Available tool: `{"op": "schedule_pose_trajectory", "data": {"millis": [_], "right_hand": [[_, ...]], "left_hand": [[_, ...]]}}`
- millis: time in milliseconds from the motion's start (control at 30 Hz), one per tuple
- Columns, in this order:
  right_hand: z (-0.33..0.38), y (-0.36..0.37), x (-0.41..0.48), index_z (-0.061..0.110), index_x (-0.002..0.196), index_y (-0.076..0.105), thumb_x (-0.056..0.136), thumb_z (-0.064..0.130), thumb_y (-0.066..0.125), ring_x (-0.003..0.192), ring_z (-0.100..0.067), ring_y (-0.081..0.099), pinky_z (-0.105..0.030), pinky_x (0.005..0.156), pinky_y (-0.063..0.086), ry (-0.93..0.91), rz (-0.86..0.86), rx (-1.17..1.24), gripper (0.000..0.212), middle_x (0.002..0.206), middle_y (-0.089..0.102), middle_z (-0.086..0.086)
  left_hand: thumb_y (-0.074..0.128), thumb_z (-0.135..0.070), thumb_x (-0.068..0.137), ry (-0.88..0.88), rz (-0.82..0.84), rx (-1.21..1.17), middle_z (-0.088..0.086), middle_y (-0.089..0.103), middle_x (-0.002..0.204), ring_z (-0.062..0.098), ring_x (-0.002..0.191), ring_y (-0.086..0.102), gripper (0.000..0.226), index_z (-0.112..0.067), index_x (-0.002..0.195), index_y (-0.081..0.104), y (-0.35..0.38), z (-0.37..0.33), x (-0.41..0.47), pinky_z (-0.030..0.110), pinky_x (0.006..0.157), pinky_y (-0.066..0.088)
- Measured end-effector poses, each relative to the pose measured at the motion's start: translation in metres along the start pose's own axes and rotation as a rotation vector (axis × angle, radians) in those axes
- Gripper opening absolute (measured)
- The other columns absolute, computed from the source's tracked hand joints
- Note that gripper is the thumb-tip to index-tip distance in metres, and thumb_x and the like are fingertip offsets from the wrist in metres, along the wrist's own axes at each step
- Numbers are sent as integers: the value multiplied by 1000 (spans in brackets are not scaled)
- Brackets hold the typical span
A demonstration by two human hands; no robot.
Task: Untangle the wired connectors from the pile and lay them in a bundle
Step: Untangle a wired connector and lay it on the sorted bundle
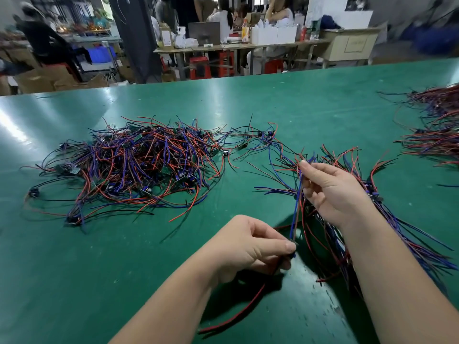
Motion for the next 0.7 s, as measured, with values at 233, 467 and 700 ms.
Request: {"op": "schedule_pose_trajectory", "data": {"millis": [233, 467, 700], "right_hand": [[7, -11, 2, 13, 67, 54, 79, 15, 73, 40, -5, 51, -14, 38, 42, -62, -71, -79, 23, 47, 57, 4], [9, -21, 5, 14, 66, 48, 93, 26, 59, 41, -12, 57, -14, 36, 39, -87, -149, -11, 31, 37, 43, 3], [41, -50, -2, 18, 88, 50, 93, 6, 41, 49, -14, 59, -26, 55, 46, -329, -371, 35, 16, 64, 58, -5]], "left_hand": [[75, -12, 80, -32, 10, 75, 5, 69, 66, 14, 62, 68, 17, -17, 64, 73, -6, 0, -3, 21, 56, 54], [75, -13, 79, 13, 25, 25, 6, 71, 72, 13, 62, 69, 12, -17, 67, 74, -12, -5, -6, 19, 53, 52], [74, -24, 61, 96, -296, -332, 5, 71, 69, 12, 59, 69, 24, -7, 75, 66, -49, -12, -1, 21, 46, 54]]}}
Point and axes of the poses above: each hand's wrist, its own x-axis towards the middle knuckle, its own y-axis out of the palm, z = x × y, the point moved 8 cm from there along x, towards the middle knuckle
